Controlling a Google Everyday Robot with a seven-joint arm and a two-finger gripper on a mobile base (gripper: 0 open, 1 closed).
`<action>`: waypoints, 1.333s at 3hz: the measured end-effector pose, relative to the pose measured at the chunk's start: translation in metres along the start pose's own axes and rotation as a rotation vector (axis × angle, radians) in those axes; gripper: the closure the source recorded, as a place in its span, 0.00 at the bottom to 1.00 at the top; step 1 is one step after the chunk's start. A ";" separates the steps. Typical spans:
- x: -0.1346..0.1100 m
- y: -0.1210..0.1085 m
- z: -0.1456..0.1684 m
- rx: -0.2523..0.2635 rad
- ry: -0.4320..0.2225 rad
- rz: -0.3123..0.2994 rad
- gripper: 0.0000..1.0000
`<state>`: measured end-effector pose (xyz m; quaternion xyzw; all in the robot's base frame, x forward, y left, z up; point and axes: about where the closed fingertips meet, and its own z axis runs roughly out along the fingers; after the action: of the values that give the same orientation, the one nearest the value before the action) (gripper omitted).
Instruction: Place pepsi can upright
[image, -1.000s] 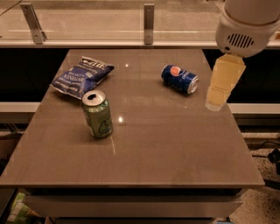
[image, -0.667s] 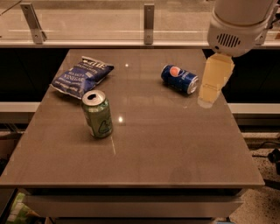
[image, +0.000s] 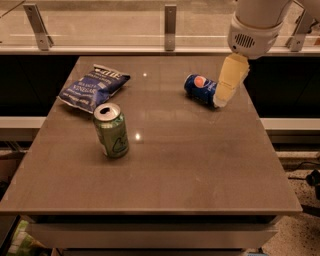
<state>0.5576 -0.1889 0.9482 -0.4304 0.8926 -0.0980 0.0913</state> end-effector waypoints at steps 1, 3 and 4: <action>-0.001 0.000 0.000 0.002 -0.003 0.000 0.00; -0.011 -0.022 0.010 0.007 0.039 0.104 0.00; -0.020 -0.037 0.016 0.015 0.061 0.180 0.00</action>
Offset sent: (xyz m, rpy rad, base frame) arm 0.0089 -0.0080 -0.0025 -0.0269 0.0574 -0.1078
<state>0.6012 -0.1973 0.9434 -0.3448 0.9292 -0.1093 0.0755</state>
